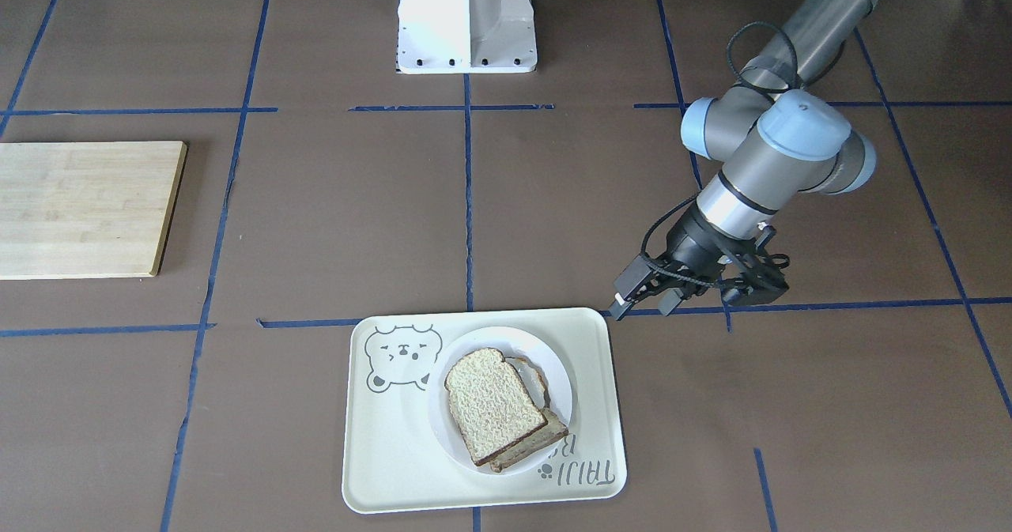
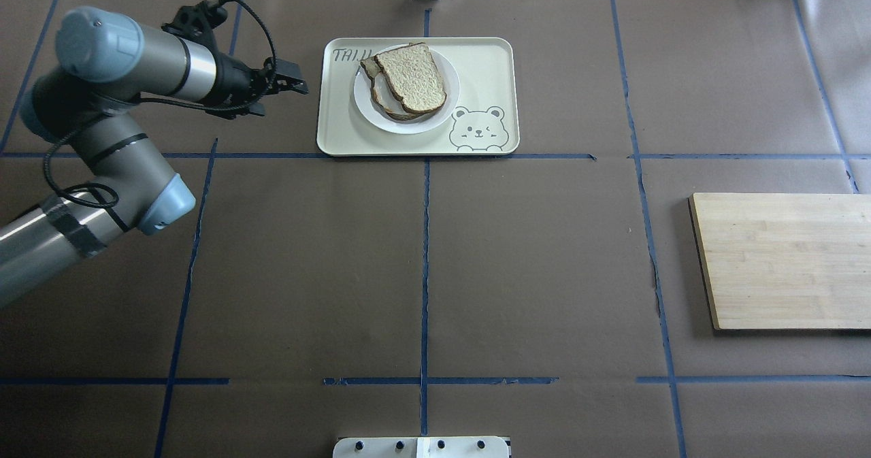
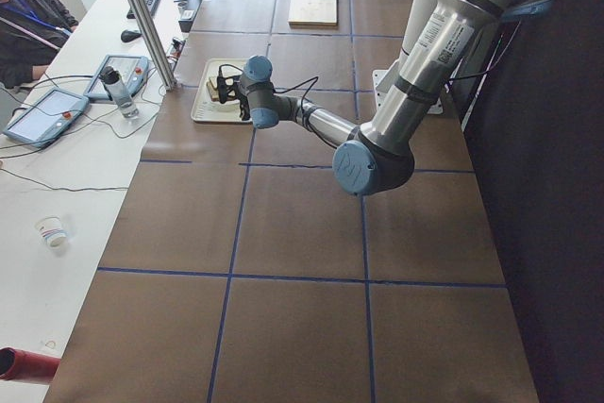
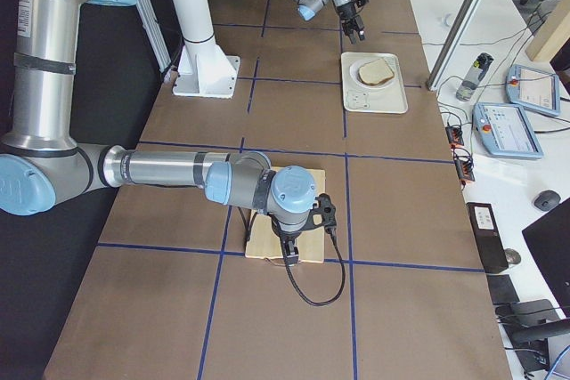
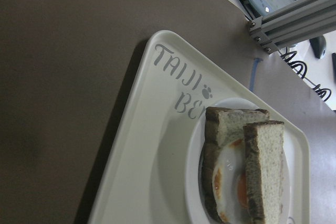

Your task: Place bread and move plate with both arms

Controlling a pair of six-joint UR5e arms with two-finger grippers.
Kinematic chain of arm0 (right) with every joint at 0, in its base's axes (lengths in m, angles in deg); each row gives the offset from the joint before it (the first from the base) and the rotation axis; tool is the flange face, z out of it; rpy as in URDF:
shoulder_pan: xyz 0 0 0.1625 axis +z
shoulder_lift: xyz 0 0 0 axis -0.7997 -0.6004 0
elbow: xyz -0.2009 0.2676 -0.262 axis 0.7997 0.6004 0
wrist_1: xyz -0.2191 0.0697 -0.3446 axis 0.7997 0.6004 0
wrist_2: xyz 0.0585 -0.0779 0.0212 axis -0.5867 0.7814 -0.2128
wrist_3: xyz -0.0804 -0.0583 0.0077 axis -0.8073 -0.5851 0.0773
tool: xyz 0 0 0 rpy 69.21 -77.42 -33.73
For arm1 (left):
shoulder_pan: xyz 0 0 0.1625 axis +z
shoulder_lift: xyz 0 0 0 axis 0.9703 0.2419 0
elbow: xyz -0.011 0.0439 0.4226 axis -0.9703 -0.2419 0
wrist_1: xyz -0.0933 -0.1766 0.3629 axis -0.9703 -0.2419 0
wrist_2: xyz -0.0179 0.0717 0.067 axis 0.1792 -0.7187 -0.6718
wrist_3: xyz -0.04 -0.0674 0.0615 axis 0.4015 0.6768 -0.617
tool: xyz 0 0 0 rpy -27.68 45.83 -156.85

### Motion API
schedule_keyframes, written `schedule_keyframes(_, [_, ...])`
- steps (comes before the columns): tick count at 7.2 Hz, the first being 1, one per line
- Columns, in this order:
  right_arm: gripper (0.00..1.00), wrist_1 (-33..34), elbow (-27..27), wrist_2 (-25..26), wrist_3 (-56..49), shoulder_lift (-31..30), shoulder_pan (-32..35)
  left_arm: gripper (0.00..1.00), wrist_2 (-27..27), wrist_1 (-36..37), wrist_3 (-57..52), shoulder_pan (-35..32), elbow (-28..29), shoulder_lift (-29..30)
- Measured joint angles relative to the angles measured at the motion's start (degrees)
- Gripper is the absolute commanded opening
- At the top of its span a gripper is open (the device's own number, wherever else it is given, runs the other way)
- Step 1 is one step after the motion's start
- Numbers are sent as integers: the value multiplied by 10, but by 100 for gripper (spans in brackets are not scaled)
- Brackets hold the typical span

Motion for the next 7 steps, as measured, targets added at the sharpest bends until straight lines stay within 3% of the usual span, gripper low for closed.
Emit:
schedule_keyframes(2, [100, 0, 0, 0, 0, 0, 0, 100, 32, 179, -195, -42, -111, -60])
schedule_keyframes(5, [100, 0, 1, 0, 0, 0, 0, 100, 35, 478, -518, -109, -265, -127])
schedule_keyframes(7, [100, 0, 0, 0, 0, -1, 0, 100, 56, 542, -691, -185, -289, -198])
